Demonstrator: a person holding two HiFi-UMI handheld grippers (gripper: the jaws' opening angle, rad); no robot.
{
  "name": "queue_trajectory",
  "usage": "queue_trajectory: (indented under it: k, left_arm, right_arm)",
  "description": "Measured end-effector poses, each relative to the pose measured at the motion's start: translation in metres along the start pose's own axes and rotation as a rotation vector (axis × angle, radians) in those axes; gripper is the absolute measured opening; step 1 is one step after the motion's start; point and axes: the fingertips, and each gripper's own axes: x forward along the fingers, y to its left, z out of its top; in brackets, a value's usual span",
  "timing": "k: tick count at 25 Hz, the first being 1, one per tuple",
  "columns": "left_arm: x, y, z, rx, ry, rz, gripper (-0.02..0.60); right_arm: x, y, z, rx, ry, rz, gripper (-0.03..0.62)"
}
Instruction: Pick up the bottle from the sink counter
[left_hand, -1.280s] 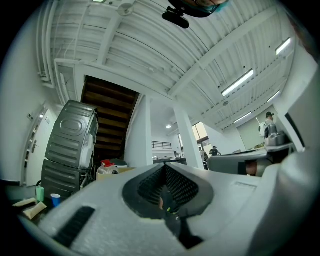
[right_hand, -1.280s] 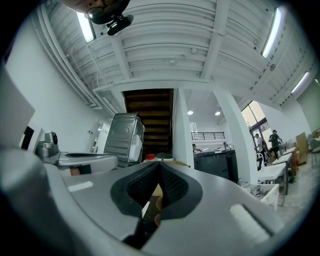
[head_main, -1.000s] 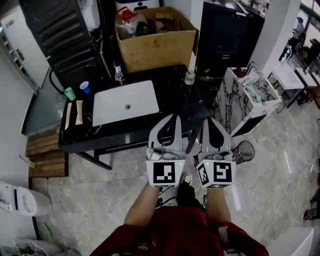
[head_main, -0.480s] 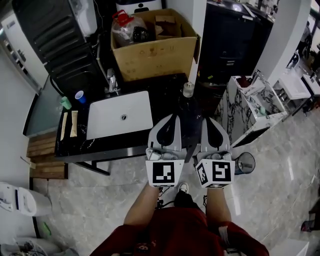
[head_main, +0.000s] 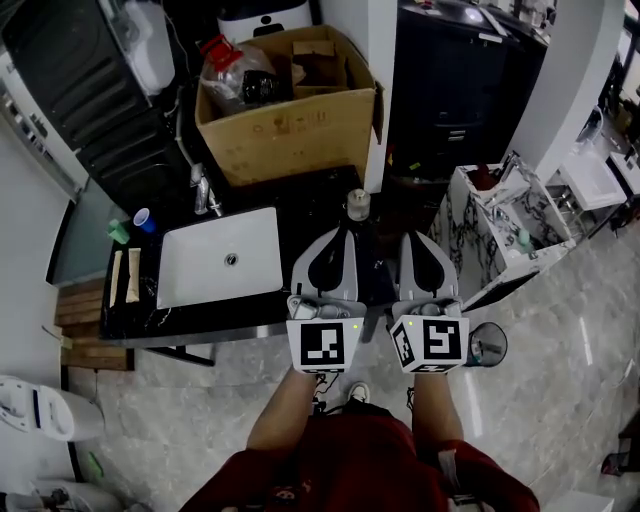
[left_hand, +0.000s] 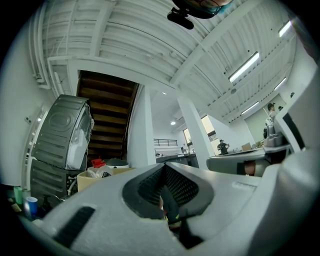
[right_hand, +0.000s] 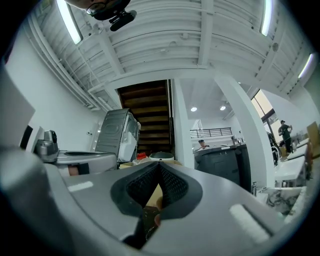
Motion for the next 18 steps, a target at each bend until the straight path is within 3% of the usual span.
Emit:
queue_trajectory:
  k: [4, 18]
  left_arm:
    - [0.026, -0.003, -0.006, 0.043, -0.006, 0.007, 0.003]
    - [0.073, 0.001, -0.032, 0.040, 0.019, 0.000, 0.003]
  right_arm:
    - [0.020, -0.020, -0.006, 0.015, -0.007, 0.013, 0.000]
    - [0.064, -0.040, -0.028, 0.049, 0.009, 0.041, 0.001]
